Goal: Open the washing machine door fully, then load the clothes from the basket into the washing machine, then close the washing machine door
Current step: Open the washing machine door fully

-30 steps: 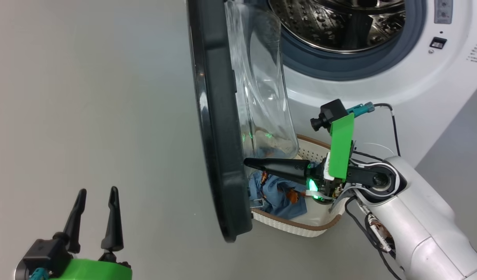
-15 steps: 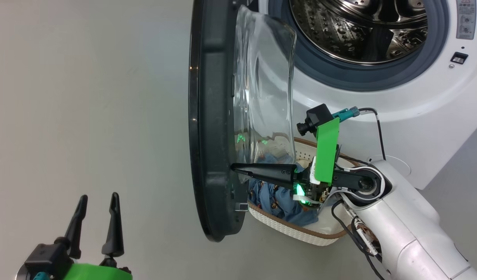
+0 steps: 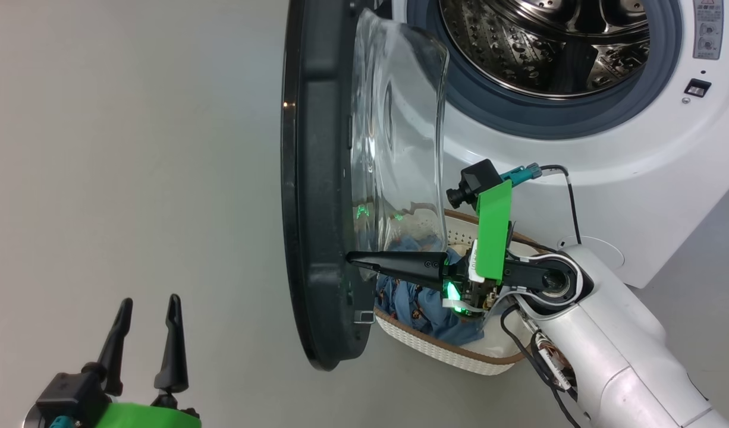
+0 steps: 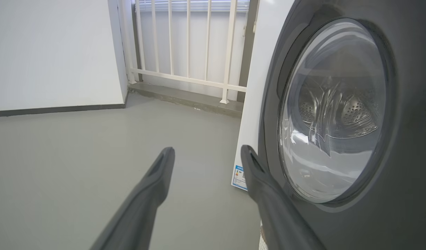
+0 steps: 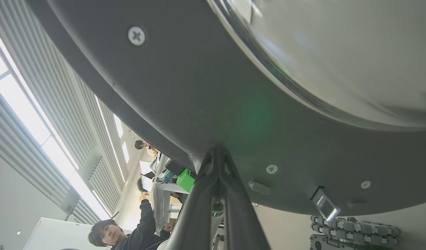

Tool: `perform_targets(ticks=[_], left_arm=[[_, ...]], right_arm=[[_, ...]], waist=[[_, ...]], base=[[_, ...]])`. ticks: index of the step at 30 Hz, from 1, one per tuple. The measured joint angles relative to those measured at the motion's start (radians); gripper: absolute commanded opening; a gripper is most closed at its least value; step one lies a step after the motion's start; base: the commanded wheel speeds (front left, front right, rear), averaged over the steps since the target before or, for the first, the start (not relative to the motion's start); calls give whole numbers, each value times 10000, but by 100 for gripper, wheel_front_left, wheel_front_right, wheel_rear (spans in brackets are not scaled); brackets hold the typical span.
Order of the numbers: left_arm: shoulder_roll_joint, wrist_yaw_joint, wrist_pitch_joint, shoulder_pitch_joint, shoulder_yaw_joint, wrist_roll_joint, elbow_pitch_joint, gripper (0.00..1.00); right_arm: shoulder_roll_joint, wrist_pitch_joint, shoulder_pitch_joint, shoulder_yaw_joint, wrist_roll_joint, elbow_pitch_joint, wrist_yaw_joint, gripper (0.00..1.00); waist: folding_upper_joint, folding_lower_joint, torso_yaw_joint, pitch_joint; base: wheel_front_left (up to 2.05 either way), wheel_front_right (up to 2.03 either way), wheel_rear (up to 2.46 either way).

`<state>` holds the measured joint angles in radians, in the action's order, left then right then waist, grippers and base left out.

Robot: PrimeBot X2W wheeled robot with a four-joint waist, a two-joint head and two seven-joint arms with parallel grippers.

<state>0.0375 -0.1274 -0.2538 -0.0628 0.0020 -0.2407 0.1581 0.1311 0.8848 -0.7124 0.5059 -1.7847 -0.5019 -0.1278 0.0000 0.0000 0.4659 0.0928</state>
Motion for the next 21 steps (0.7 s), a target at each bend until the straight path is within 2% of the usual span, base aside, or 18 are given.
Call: perform_targets(ticks=[18,20,21], left_arm=[[113,0,0,198,67,-2,2,100],[148,0,0,209,84,-2,-2,100],[155,0,0,210,92,-2,-2,100]], right_arm=[[-102,84,423,-589,326,301,0,0],[-92,84,449,-686,328,441,0,24],[-84,82,478,-709,349,497,0,33]], waist=[[0,0,-317,-171],[0,0,-393,-202],[0,0,-436,-221]], base=[[0,0,0],[0,0,0],[0,0,0]])
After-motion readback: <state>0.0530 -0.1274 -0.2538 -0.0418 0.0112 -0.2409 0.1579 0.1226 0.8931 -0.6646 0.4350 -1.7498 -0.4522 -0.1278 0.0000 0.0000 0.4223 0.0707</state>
